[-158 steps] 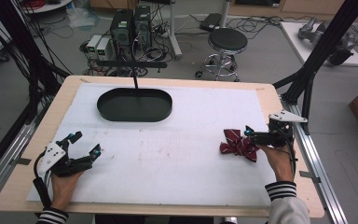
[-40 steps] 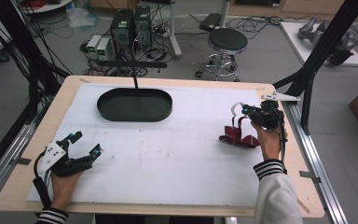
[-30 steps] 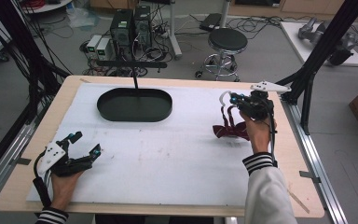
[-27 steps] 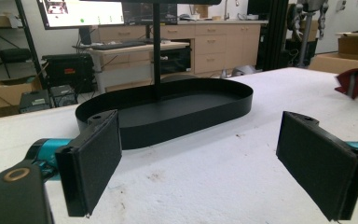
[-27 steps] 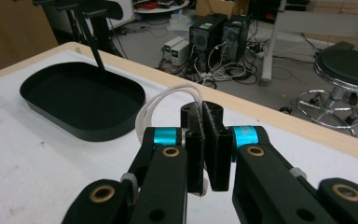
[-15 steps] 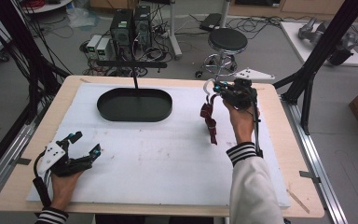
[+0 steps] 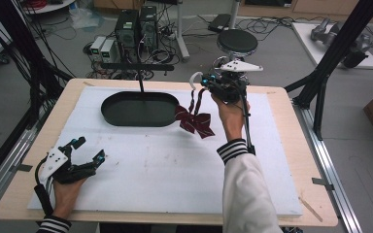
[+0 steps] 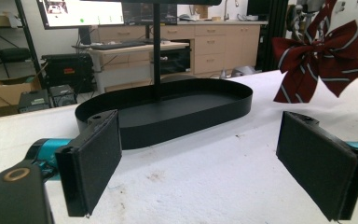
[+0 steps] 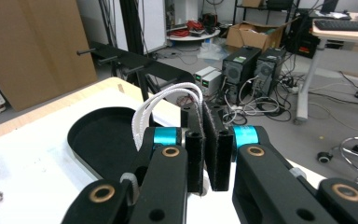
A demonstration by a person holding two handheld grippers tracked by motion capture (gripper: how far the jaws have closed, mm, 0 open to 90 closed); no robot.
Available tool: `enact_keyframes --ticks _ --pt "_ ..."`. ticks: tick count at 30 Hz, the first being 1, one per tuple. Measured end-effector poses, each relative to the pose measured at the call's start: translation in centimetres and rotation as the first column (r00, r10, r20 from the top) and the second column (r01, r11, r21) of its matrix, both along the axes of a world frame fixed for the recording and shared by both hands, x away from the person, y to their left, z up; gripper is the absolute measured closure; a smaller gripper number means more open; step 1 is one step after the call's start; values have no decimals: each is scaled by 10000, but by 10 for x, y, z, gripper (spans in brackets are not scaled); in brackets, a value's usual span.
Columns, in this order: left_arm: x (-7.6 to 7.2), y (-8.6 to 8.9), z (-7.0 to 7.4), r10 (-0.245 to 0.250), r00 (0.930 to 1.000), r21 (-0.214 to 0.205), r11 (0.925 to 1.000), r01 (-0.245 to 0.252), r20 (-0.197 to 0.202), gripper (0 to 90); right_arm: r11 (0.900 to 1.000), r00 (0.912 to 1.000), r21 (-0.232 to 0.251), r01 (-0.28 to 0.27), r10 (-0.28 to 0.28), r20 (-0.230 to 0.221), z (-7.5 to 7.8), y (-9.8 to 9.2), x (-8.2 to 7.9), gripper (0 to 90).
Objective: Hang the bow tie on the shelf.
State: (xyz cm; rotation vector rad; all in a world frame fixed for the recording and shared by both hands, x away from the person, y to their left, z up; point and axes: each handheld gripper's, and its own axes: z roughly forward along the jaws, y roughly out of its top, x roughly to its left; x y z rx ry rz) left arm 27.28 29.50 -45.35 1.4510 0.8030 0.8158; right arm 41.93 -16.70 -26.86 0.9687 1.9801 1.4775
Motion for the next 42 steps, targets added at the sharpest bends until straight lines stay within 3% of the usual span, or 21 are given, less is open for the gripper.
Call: enact_keyframes --ticks 14,16,22,26,34,36,42 --pt "0 0 0 -12 10000 -28 10000 12 -9 144 9996 9997 -132 -248 247 -32 7 40 20 874" --pt "0 0 0 -13 10000 -6 10000 13 -15 144 9995 9996 -187 -252 254 133 8 45 24 874" --pt "1 0 0 -36 10000 -85 10000 35 -51 144 9990 9991 -246 -378 373 -176 9 61 41 874" --pt "1 1 0 -28 10000 -89 10000 28 -81 144 9989 9992 -252 -395 397 76 13 71 46 874" --pt "1 1 0 -46 10000 -107 9999 45 -65 144 9989 9989 -62 -471 471 -25 17 85 59 874" --pt "1 1 0 -46 10000 -116 9999 45 -70 144 9990 9990 -122 -422 424 132 18 91 61 874" --pt "1 1 0 -54 10000 -128 9999 53 -59 143 9997 9997 -74 -216 216 58 18 99 72 874"
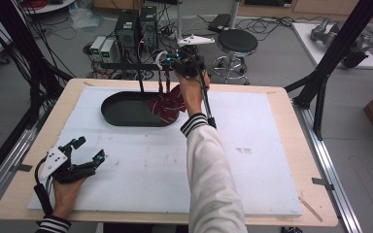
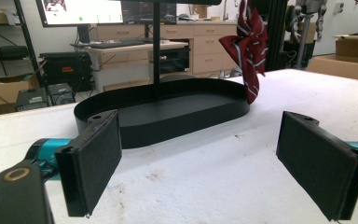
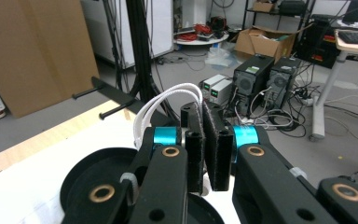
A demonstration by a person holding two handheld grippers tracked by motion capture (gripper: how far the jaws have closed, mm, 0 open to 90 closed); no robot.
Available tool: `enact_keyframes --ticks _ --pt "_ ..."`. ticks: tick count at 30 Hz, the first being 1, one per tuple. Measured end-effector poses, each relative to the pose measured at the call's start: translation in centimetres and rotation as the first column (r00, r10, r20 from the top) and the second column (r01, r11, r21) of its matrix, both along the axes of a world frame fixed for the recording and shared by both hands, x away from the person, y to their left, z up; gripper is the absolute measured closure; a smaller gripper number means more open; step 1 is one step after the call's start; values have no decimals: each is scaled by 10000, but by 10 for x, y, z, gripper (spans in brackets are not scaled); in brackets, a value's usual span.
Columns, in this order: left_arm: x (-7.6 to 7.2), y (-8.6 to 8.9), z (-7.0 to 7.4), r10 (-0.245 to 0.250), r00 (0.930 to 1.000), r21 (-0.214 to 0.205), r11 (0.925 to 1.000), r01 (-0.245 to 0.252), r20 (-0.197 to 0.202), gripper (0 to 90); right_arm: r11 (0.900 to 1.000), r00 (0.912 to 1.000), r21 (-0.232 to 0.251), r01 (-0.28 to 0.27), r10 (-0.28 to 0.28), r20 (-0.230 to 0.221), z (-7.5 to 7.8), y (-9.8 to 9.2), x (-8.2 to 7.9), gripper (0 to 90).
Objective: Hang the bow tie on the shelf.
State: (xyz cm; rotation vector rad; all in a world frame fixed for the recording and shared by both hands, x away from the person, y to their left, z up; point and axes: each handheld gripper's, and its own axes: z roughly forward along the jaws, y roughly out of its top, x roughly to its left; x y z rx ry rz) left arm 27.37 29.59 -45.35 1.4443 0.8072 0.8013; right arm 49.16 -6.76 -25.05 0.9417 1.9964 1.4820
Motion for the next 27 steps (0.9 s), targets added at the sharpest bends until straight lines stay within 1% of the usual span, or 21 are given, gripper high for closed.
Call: enact_keyframes --ticks 2,4,6,7,8,11,14,16,17,19,20,22,27 --pt "0 0 0 4 10000 -25 10000 -4 13 144 10000 10000 0 61 -61 11 2 3 4 874" --pt "0 0 0 0 10000 -30 10000 0 12 144 9999 9998 -45 121 -121 153 4 6 6 873" --pt "0 0 0 1 10000 -54 10000 -1 25 144 9996 9995 -97 255 -253 183 5 8 10 873" --pt "0 0 0 1 10000 -54 10000 -1 25 144 9996 9995 -97 255 -253 183 5 8 10 873" --pt "0 0 0 1 10000 -36 10000 -1 26 144 9992 9990 -29 408 -407 193 5 8 13 873" --pt "0 0 0 -3 10000 -51 10000 3 39 144 9986 9983 -57 531 -529 233 4 9 16 873" --pt "0 1 0 -9 10000 -61 10000 10 43 144 9971 9975 -327 681 -675 189 -1 10 21 872" --pt "0 1 0 -12 10000 -59 10000 13 41 144 9966 9973 -372 734 -730 119 -3 9 23 871" --pt "0 1 0 -13 10000 -64 10000 14 40 144 9956 9966 -456 817 -818 -8 -6 8 26 871" --pt "0 1 0 -24 10000 -55 10000 25 23 144 9948 9962 -531 868 -869 -8 -7 8 27 870" --pt "0 1 0 -18 10000 -49 10000 18 18 144 9919 9953 -827 963 -969 -34 -10 9 28 870" --pt "0 1 0 -27 10000 -40 10000 27 10 144 9879 9942 -1133 1056 -1073 -91 -13 9 30 869" --pt "0 1 0 -16 10000 -47 10000 16 21 144 9829 9918 -1418 1173 -1233 -349 -24 8 34 866"
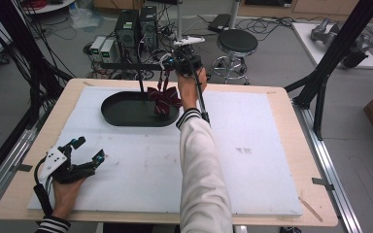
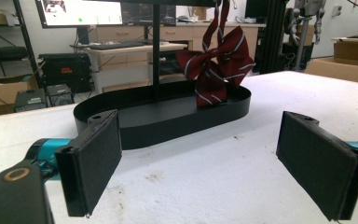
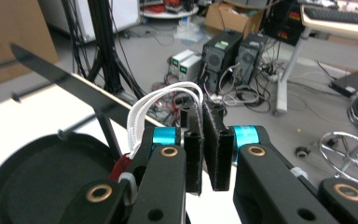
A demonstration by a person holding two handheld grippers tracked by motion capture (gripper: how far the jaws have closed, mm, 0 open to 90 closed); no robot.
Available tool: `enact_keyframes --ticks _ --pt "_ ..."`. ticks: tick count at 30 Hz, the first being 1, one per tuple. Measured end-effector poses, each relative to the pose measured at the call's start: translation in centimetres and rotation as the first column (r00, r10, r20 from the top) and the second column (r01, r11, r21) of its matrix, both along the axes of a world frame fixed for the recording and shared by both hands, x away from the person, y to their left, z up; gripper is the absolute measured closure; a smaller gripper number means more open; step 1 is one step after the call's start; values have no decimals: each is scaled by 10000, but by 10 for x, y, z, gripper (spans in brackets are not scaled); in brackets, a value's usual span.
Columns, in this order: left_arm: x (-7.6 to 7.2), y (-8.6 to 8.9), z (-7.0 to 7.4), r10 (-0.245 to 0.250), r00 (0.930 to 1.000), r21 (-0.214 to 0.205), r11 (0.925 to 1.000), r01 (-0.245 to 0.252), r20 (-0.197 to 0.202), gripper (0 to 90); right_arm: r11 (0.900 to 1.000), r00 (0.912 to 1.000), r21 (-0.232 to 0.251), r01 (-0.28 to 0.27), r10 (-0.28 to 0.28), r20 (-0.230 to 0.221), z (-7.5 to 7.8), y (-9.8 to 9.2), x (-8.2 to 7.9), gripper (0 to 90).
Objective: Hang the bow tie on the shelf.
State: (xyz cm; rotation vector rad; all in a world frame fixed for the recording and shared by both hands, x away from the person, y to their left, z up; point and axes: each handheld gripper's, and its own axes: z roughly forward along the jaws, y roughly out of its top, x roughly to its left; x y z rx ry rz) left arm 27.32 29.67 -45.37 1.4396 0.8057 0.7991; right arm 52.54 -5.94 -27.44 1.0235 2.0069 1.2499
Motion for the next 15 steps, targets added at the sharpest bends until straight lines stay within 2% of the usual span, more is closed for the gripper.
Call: enact_keyframes --ticks 6,12,15 --pt "0 0 0 -6 10000 24 10000 6 13 144 9986 9991 -525 -58 36 -423 -8 -2 0 855" --pt "0 -1 0 28 10000 86 10000 -28 -44 144 9949 9975 -964 -293 229 -673 -8 0 -2 795" --pt "0 -1 0 67 10000 115 9999 -66 -67 144 9950 9967 -947 -317 245 -768 -8 -2 -2 737"
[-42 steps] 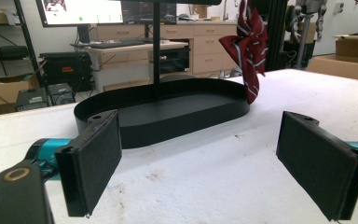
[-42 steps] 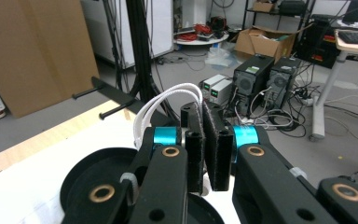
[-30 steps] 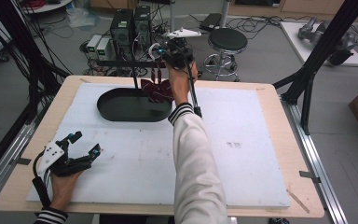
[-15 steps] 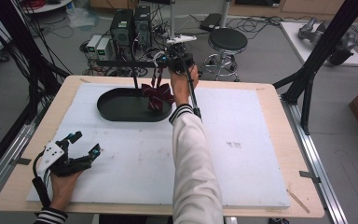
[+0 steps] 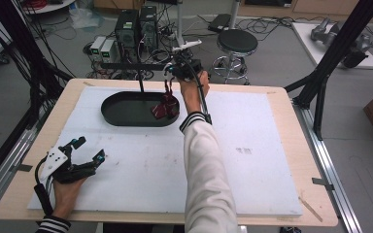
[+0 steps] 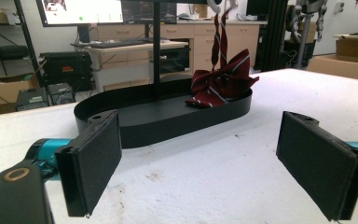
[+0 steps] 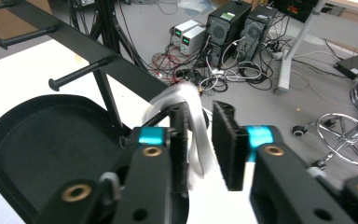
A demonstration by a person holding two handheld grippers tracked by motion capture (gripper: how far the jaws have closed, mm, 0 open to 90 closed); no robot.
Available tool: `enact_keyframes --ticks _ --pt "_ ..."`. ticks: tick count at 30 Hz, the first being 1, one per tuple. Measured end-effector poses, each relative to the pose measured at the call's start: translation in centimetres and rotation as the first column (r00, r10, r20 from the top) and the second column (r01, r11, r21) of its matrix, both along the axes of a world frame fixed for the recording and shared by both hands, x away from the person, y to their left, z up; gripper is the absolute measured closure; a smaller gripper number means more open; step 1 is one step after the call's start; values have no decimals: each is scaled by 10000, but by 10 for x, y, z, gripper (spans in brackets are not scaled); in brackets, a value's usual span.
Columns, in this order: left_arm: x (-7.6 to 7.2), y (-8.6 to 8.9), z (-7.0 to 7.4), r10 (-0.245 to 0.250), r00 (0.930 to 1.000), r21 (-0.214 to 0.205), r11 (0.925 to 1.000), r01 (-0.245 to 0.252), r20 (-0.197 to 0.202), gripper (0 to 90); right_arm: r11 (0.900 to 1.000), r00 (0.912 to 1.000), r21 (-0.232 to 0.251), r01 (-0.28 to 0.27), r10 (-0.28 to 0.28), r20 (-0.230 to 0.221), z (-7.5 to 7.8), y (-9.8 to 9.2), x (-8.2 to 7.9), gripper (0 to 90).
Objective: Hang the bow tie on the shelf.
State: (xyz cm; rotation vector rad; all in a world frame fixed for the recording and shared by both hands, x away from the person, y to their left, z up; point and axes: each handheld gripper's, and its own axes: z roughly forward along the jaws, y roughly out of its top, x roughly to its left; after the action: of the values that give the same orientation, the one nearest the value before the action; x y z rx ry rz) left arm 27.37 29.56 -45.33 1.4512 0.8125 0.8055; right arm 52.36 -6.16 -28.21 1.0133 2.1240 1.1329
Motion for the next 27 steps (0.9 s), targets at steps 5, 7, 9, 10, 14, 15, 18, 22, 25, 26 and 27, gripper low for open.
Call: enact_keyframes --ticks 5,7,9,10,14,15,18,22,25,26,27 --pt "0 0 0 32 10000 -3 10000 -32 -5 144 9994 9998 270 -198 200 -96 4 -5 -2 482" --pt "1 0 0 -1 10000 -8 10000 1 -9 144 9987 9995 460 -239 248 -186 6 -9 -4 314" --pt "1 -1 0 20 10000 -30 10000 -20 -18 144 9953 9990 900 -362 336 305 7 -18 -16 209" --pt "0 0 0 18 10000 -21 10000 -18 -14 144 9942 9986 993 -410 374 383 7 -22 -20 179" --pt "0 0 0 -2 10000 -16 10000 2 4 144 9879 9954 1237 -939 906 315 9 -44 -43 117" --pt "0 0 0 -2 10000 -25 10000 2 10 144 9879 9954 1237 -939 906 315 9 -44 -43 117" --pt "0 0 0 -29 10000 -95 10000 29 47 144 9810 9918 1496 -1233 1168 514 14 -75 -80 109" --pt "-2 1 -1 -21 9998 -106 9999 23 213 143 9732 9871 1824 -1402 1230 1021 16 -116 -130 107" --pt "-2 1 -1 -17 9997 -100 9999 19 240 143 9660 9851 2200 -1357 1078 1343 10 -142 -164 107" --pt "-2 1 -1 -18 9998 -119 9999 21 204 143 9641 9852 2312 -1309 1005 1391 7 -150 -174 107" --pt "-2 1 -1 -25 9998 -118 9999 28 178 143 9634 9846 2361 -1269 935 1476 2 -157 -183 107"
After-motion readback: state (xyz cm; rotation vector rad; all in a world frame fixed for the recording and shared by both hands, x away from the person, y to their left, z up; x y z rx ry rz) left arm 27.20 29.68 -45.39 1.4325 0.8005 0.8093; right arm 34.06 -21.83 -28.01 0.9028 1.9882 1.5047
